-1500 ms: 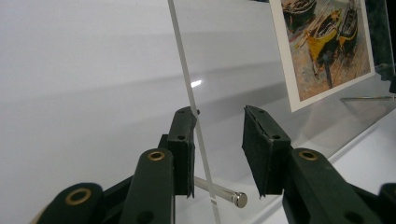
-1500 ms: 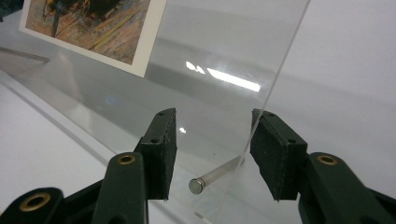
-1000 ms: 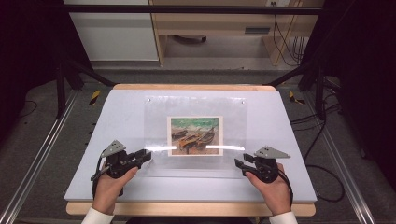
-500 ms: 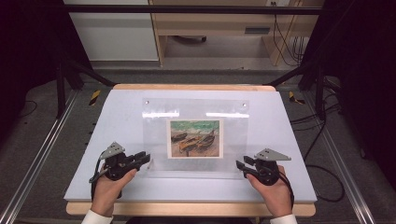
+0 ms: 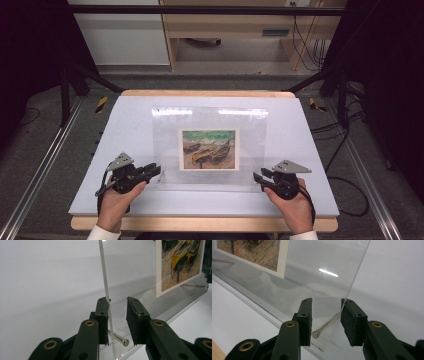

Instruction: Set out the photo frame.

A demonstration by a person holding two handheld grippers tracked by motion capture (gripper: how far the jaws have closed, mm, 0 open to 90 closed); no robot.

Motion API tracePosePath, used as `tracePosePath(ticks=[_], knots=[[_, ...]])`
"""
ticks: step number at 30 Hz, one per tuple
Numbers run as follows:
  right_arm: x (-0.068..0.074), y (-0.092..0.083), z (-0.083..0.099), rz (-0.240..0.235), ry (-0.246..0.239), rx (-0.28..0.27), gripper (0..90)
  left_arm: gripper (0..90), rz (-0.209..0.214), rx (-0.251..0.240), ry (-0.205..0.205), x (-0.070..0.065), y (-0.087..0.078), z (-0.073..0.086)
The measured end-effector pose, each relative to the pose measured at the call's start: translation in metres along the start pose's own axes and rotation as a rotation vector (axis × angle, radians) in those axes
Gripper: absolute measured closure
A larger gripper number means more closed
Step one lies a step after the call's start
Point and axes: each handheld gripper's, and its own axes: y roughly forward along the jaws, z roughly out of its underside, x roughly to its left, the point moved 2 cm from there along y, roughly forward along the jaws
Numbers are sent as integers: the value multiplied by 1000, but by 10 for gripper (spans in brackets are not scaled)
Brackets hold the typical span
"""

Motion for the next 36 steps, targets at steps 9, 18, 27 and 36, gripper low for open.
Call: tracePosePath(ticks=[9,18,27,36], knots=[[1,-1,1,4,-12,8,628,712,14,12,-17,-2,-1,2],[2,-1,2,11,-21,6,634,717,11,15,-13,-4,-2,3],[4,-2,4,18,-19,12,645,721,10,20,-9,-5,-3,4],[4,-3,5,22,-17,9,647,723,6,22,-9,-5,-3,4]])
